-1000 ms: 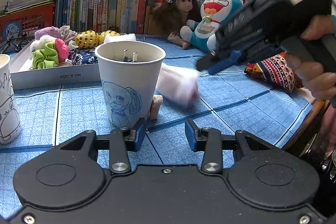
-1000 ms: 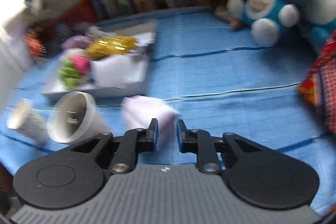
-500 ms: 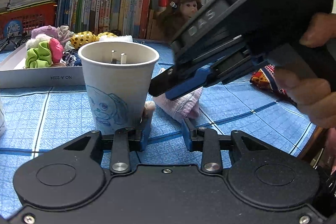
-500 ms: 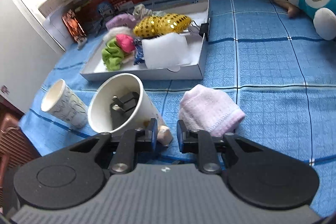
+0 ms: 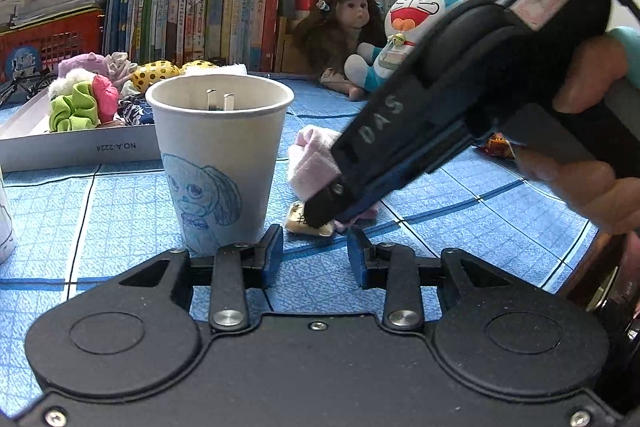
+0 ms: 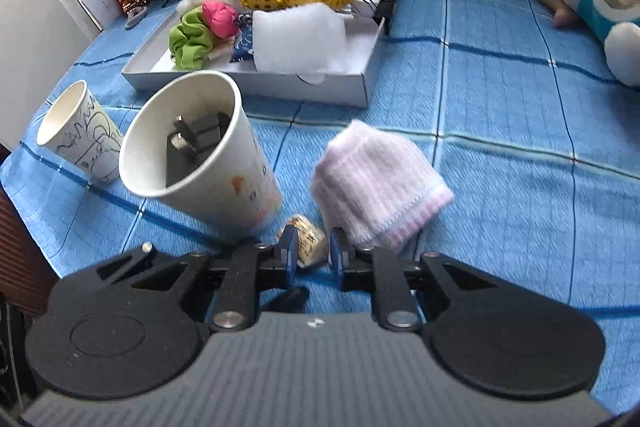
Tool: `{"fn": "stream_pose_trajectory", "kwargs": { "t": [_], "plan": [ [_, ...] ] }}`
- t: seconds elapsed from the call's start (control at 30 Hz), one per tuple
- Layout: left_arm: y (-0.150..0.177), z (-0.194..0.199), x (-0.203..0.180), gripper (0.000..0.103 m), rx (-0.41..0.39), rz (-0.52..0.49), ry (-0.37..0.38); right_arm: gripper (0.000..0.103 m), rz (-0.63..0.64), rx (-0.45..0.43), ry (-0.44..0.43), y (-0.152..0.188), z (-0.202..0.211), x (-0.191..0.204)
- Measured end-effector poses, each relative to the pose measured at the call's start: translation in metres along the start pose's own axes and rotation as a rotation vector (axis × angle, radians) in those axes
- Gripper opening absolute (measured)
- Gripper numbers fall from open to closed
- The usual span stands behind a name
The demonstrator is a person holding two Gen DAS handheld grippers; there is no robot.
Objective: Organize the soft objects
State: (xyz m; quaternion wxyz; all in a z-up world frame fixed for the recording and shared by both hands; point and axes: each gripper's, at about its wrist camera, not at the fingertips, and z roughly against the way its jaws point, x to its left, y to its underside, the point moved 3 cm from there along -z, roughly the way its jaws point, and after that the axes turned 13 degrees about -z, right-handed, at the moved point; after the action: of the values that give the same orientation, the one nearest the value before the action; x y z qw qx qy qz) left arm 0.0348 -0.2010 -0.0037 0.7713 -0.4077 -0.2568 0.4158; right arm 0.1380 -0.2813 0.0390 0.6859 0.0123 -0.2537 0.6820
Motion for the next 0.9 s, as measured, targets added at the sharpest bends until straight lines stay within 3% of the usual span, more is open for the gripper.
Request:
{"fn": "stream_pose_trajectory", "kwargs": {
  "t": [0.1, 0.17, 0.2, 0.23, 0.33, 0.53, 0.67, 0.73, 0.83, 0.9],
  "plan": [
    [-0.001, -0.002, 0.000, 0.039, 0.002, 0.001, 0.012, 0.040, 0.015, -0.003, 0.038, 0.004, 0.009, -0.003],
    [-0.002, -0.002, 0.000, 0.039, -0.006, 0.005, -0.002, 0.040, -0.009, -0.044, 0.015, 0.003, 0.023, -0.009],
    [-0.002, -0.003, 0.000, 0.040, -0.009, 0.002, -0.005, 0.045, -0.033, -0.079, -0.003, 0.000, 0.032, -0.013],
    [-0.003, -0.004, 0.000, 0.040, -0.009, 0.002, -0.005, 0.057, -0.057, -0.112, -0.007, -0.003, 0.039, -0.017],
    [-0.004, -0.009, 0.002, 0.040, 0.002, 0.015, -0.002, 0.070, -0.100, -0.195, 0.031, -0.016, 0.049, -0.025],
    [-0.006, -0.016, 0.004, 0.040, 0.010, 0.037, -0.017, 0.084, -0.169, -0.147, 0.017, -0.036, 0.015, -0.031],
    [-0.006, -0.021, 0.005, 0.040, 0.014, 0.043, -0.031, 0.082, -0.219, -0.098, 0.004, -0.037, -0.008, -0.036],
    [-0.006, -0.022, 0.005, 0.039, 0.014, 0.043, -0.030, 0.063, -0.237, -0.108, -0.008, -0.035, -0.008, -0.037],
    [-0.005, -0.023, 0.006, 0.038, 0.010, 0.046, -0.029, 0.049, -0.262, -0.130, -0.027, -0.032, 0.002, -0.037],
    [-0.004, -0.023, 0.006, 0.038, 0.007, 0.040, -0.029, 0.045, -0.271, -0.157, -0.031, -0.028, 0.011, -0.039]
  ]
}}
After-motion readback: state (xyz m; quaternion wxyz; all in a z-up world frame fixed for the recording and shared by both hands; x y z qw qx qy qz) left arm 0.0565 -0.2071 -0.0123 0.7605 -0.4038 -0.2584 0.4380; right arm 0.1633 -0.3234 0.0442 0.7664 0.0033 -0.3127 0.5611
